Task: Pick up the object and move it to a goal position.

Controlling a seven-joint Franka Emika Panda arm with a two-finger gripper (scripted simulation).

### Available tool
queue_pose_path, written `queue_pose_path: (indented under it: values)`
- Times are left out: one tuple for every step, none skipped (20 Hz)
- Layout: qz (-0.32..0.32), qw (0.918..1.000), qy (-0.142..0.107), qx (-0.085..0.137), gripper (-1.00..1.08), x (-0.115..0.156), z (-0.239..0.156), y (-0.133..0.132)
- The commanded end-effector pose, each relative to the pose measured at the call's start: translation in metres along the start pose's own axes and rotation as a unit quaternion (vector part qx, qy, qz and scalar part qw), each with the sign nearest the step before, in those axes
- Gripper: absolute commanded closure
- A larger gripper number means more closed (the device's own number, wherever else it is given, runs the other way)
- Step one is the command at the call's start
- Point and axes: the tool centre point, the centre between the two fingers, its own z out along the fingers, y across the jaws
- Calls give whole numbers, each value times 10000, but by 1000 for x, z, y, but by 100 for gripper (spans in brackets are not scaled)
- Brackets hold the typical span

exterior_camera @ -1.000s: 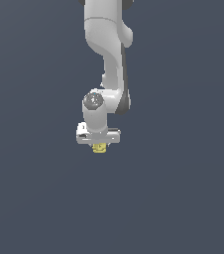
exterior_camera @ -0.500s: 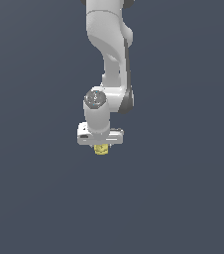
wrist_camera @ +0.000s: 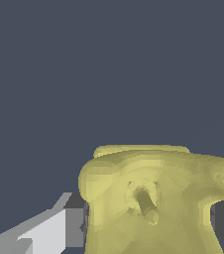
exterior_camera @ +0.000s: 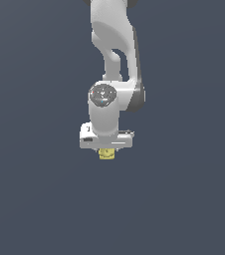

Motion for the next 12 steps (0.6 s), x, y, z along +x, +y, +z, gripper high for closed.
queue_pose_path:
  values:
    - [1,10000,-1,0,108,14,-16,-7]
    - [1,10000,-1,0,108,19,-22,-10]
    - [1,10000,-1,0,108,24,-27,-13]
    - [1,10000,-1,0,108,29,-32,-15]
    - [1,10000,-1,0,108,33,-37,-17]
    - [1,10000,-4,1,108,37,-40,-19]
    - [1,10000,-4,1,108,41,-44,-20]
    - [1,10000,-4,1,108,44,-47,-22]
    - [1,10000,-4,1,108,47,-51,-23]
    - [1,10000,-4,1,108,50,-53,-25]
    - [1,10000,-4,1,108,52,-56,-26]
    - [1,10000,-4,1,108,55,-58,-27]
